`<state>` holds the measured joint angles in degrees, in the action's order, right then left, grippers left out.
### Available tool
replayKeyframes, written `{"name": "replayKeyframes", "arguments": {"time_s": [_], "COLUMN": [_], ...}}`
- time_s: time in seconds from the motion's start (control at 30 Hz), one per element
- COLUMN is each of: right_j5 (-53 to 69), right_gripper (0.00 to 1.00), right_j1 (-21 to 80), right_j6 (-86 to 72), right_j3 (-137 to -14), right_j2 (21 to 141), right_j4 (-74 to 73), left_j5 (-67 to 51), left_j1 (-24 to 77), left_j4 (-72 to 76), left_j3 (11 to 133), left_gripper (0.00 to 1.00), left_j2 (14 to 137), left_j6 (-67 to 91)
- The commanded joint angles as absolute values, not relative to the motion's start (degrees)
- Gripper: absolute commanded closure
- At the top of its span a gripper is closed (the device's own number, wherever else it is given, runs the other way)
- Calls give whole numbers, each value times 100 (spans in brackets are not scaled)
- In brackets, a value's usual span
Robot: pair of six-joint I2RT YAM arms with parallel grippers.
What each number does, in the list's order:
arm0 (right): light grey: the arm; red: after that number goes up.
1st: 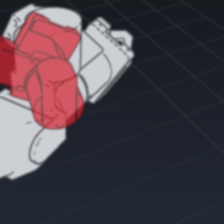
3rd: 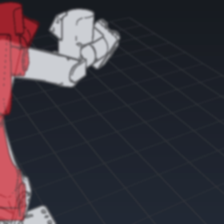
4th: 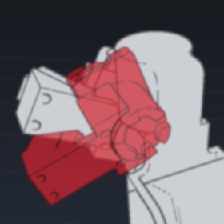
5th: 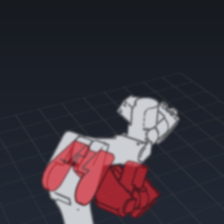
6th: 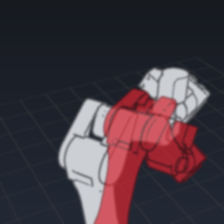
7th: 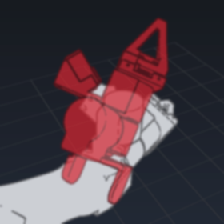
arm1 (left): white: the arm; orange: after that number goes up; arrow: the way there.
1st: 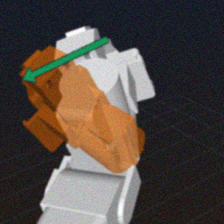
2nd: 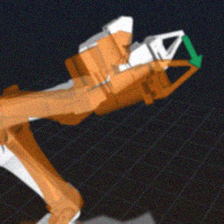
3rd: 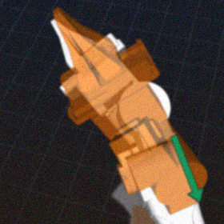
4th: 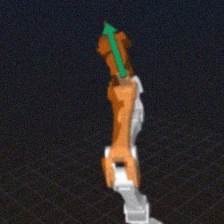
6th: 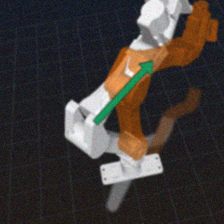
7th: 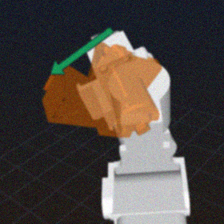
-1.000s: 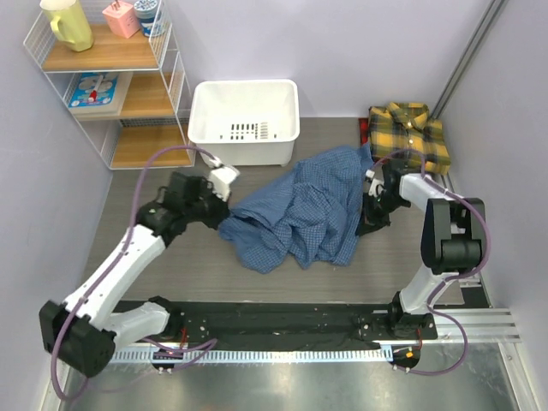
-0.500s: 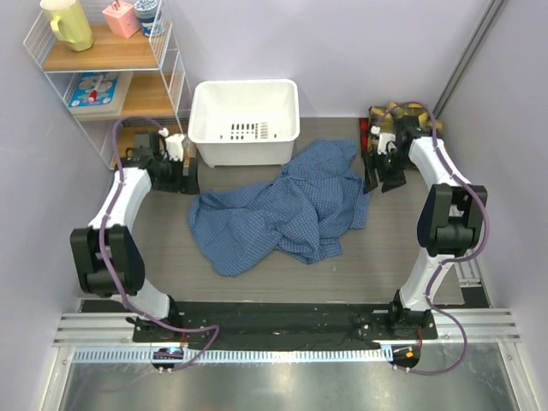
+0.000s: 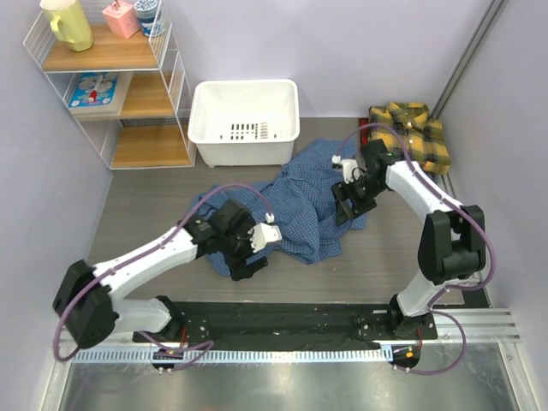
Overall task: Fold and stack the long sleeve shirts
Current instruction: Flatten the shirt out
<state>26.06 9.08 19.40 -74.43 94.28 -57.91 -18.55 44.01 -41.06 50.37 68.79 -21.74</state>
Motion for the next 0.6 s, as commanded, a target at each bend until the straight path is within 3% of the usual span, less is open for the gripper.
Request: {"name": "replayKeyframes", "arguments": {"time_s": [0.0, 0.07, 0.17, 0.27, 0.3, 0.33, 0.4, 0.43, 0.57], "right_j5": [2567, 2400, 2093, 1567, 1477, 1424, 1301, 1266, 1248], "right_gripper": [33, 32, 33, 35, 36, 38, 44, 47, 56], "right_j1": [1133, 1151, 1169, 1143, 1108, 1064, 844, 792, 659], "right_j6": [1749, 1723, 1793, 1907, 1933, 2012, 2074, 2126, 2302], "right_j3": [-7129, -7058, -6987, -6838, -6777, -6759, -6706, -6723, -6899], "right_j2": [9746, 9896, 10151, 10344, 10423, 10433, 10424, 10415, 10433], "right_j4": [-4862, -4572, -4386, -4316, -4333, -4394, -4456, -4526, -4693], "left_j5": [-459, -56, 420, 553, 101, -408, -1426, -1615, -1758], "left_j1": [4658, 4702, 4711, 4615, 4449, 4212, 3124, 2285, 819], "left_j4": [-3420, -2957, -2646, -3074, -3685, -4048, -4647, -5024, -5274], "left_j3": [4791, 4623, 4518, 4814, 4947, 5148, 5667, 5817, 6196], "left_gripper": [11, 12, 24, 64, 80, 85, 96, 97, 100], "left_j2": [7505, 7707, 8050, 8253, 8001, 7807, 7315, 7017, 7425], "left_j6": [-2452, -2400, -2286, -2277, -2276, -2329, -2495, -2670, -3322]}}
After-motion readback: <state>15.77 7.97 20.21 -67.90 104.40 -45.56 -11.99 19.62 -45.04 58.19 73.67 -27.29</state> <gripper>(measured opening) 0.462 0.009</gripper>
